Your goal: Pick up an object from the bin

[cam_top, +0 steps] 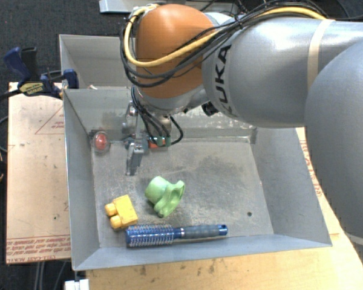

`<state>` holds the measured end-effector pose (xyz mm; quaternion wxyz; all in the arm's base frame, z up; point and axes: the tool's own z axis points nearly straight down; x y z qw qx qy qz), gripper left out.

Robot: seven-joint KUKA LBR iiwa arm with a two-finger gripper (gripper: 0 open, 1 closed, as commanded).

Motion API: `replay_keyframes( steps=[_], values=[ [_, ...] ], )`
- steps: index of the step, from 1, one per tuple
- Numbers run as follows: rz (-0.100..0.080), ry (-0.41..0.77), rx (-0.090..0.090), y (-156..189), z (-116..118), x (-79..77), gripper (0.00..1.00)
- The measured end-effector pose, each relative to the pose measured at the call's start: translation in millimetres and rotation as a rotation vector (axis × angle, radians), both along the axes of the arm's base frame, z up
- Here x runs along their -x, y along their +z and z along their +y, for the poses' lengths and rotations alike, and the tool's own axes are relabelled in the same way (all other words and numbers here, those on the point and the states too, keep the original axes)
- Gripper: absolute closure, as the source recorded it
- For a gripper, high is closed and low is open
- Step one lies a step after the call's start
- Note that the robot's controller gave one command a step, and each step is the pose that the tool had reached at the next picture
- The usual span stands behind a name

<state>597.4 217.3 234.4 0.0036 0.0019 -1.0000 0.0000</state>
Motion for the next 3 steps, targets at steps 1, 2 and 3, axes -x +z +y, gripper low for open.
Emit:
replay_keyframes(
  steps=[1, 2, 3],
  values=[
    [0.004, -0.008, 0.003, -53, -45, 103.2, 0.00],
    [-0.017, 0.152, -0.004, -145, -36, 111.8, 0.00],
    [-0.007, 0.153, -0.002, -145, -36, 114.5, 1.00]
  ],
)
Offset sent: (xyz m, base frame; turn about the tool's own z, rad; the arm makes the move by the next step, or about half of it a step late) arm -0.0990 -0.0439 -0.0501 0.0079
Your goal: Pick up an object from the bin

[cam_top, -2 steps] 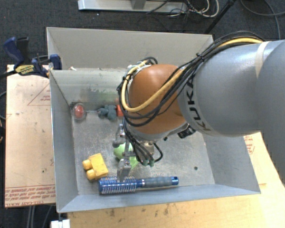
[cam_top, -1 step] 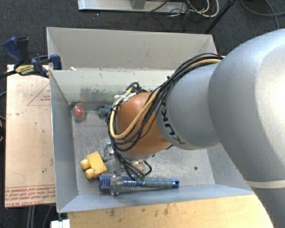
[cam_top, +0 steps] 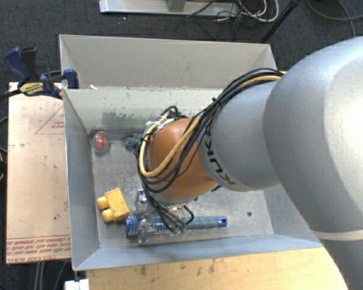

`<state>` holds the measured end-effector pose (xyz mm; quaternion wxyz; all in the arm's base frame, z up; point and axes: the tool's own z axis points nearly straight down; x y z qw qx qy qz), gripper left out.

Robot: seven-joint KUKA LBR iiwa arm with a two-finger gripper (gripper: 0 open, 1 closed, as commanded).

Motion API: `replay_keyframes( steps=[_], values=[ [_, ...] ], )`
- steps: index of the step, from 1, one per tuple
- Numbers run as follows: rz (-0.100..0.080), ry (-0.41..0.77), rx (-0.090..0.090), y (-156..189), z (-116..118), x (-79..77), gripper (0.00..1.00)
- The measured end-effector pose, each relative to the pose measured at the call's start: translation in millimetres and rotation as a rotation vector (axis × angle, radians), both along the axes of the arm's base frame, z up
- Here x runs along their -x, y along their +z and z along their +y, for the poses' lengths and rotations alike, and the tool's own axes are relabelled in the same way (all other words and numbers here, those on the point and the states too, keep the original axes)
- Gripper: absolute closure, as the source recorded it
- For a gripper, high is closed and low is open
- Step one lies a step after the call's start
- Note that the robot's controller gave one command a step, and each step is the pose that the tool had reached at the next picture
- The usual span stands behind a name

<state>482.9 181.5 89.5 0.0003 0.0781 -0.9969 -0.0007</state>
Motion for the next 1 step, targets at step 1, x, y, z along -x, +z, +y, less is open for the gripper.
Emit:
replay_keyframes(
  steps=[1],
  values=[
    [-0.010, 0.007, -0.003, 118.5, 11.1, -15.0, 1.00]
  ],
)
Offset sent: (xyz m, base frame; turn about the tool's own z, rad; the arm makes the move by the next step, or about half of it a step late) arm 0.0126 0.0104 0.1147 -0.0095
